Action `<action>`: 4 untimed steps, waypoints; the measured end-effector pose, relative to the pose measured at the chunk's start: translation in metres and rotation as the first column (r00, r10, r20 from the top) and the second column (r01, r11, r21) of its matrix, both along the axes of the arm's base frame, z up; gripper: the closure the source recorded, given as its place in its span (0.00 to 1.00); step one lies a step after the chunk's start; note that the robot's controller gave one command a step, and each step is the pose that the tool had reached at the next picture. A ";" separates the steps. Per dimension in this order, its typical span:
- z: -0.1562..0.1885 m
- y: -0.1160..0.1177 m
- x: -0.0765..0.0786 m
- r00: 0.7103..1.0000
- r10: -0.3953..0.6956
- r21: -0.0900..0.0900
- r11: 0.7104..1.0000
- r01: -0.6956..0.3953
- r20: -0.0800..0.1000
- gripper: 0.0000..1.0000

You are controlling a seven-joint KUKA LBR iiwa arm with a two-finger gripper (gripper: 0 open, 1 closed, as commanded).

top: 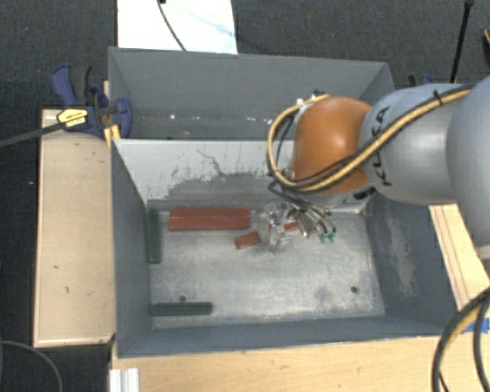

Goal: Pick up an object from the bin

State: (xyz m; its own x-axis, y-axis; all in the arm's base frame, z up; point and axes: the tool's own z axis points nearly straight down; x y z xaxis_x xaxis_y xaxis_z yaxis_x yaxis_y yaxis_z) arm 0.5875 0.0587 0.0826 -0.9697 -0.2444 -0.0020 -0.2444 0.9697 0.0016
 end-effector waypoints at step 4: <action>0.151 0.026 -0.026 1.000 -0.007 0.001 1.000 0.007 0.009 1.00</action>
Offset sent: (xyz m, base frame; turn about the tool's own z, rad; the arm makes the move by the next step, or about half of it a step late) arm 0.0000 0.0000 0.0000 0.0000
